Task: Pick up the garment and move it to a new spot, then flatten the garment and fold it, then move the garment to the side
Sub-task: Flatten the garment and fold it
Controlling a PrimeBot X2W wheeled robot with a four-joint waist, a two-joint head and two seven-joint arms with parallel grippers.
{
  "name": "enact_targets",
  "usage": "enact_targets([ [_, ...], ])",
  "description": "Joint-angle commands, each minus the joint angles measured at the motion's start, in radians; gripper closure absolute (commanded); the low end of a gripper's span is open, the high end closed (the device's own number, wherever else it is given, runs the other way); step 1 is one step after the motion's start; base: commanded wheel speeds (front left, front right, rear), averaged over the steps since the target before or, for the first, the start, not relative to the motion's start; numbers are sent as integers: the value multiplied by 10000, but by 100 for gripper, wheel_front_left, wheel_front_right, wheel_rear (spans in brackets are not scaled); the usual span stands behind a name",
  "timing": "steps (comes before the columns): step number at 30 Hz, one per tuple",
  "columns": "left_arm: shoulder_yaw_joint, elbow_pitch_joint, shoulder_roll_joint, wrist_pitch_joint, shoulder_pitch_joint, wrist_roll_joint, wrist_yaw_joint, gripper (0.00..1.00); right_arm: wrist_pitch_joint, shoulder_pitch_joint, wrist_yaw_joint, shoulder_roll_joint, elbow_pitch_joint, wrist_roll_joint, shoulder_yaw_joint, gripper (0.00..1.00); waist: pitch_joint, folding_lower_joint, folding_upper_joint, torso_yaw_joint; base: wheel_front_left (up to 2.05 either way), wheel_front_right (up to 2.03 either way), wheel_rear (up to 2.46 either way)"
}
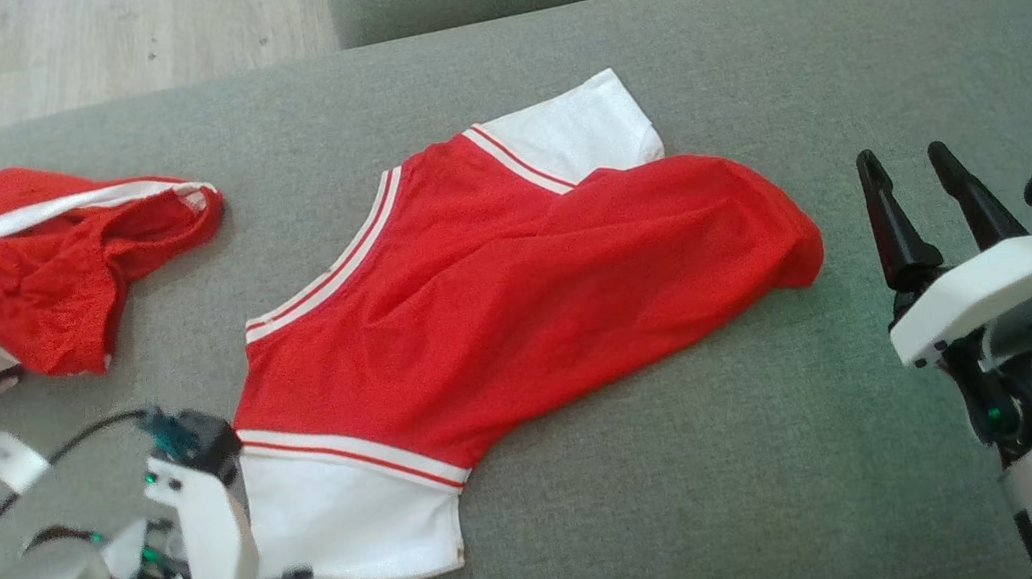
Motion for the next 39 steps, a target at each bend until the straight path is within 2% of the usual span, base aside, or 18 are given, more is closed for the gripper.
enact_targets([
  [1, 745, -151, 345, -480, -397, 116, 97, 0, 7, -151, -7, -69, -424, 48, 193, 0, -71, 1, 0, 39, 0, 0, 0],
  [3, 1099, -365, 405, -1292, -453, 279, 344, 0, 6, -76, -7, -70, -449, 49, 176, 0, -163, 1, 0, 69, 0, 0, 0],
  [4, 1099, -365, 405, -1292, -453, 279, 344, 0, 6, -76, -7, -70, -449, 49, 176, 0, -163, 1, 0, 69, 0, 0, 0],
  [6, 1531, -730, 499, -2278, -379, 390, 716, 0, -10, 27, -7, -56, -475, 56, 141, 0, -224, 1, 0, 85, 0, 0, 0],
  [8, 2016, -1166, 546, -3426, -143, 466, 1275, 0, -37, 164, -7, -25, -484, 63, 84, 0, -250, 1, 0, 109, 0, 0, 0],
  [11, 2769, -1616, 463, -5514, 437, 748, 2447, 0, -46, 360, -7, 16, -482, 85, 46, 0, -277, 1, 0, 142, 0, 0, 0],
  [14, 3687, -1981, -21, -7777, 1307, 840, 3504, 0, -30, 545, -7, 30, -460, 87, -9, 0, -269, 1, 0, 209, 0, 0, 0],
  [16, 4339, -2150, -438, -8117, 1976, 1064, 3930, 0, 26, 647, -7, 37, -428, 87, -41, 0, -253, 1, 0, 253, 0, 0, 0],
  [19, 6062, -2696, -1372, -8150, 3006, 2360, 4391, 0, 77, 765, -7, 30, -415, 67, -71, 0, -233, 1, 0, 339, 0, 0, 0],
  [21, 7178, -3090, -2092, -8153, 3796, 3285, 4371, 0, 163, 826, -7, 12, -374, 69, -82, 0, -218, 1, 0, 413, 0, 0, 0],
  [25, 8515, -3447, -3275, -8155, 4923, 4813, 3876, 0, 373, 836, -7, -47, -214, 72, -66, 0, -211, 1, 0, 556, 0, 0, 0],
  [33, 9730, -3081, -4731, -8157, 5687, 6177, 2690, 0, 1267, 615, -7, -237, 544, -144, -198, 0, -264, 1, 0, 862, 0, 0, 0],
  [39, 10159, -2695, -5416, -8157, 5811, 6701, 1927, 0, 1681, 42, -7, -421, 1286, -252, -62, 0, -177, 1, 0, 1071, 0, 0, 0],
])
